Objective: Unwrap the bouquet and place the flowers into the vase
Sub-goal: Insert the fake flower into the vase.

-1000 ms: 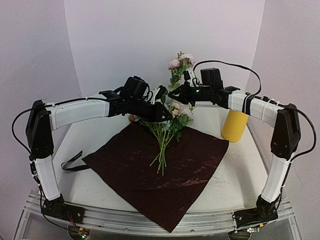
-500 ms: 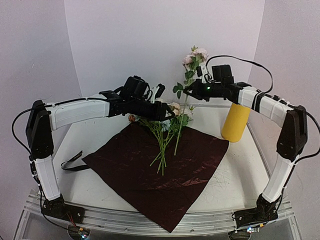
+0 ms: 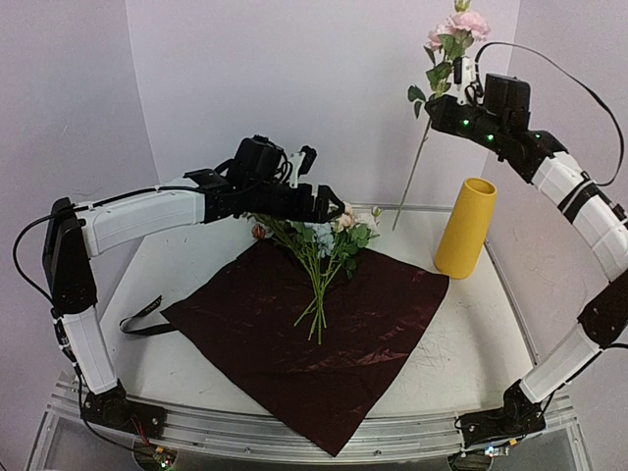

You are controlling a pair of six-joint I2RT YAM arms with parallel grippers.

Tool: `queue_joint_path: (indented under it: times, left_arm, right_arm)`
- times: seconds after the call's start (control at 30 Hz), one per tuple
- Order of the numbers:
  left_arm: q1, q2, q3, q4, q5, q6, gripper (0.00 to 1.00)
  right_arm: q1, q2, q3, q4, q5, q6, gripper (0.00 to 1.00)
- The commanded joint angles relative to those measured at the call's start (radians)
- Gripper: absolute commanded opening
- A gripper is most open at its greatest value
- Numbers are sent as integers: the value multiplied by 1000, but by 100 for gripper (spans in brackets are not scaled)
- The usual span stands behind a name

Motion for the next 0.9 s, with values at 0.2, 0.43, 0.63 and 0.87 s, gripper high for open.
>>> queue_joint_path:
  times: [0.2,0.43,0.63,0.87]
  left_arm:
    - [1,-30,49,48,18,17,99]
    - [2,-25,33,48,30,8,98]
    - [2,-9,49,48,41,4,98]
    - [2,4,67,48,52,-4,98]
  right_arm:
    - [-13,-61,171,11,300,-273,0]
    - [-19,-37,301,25,367,-396,0]
    - [-19,-50,311,78,422,-488,0]
    - [-32,-67,256,138,470,-516,0]
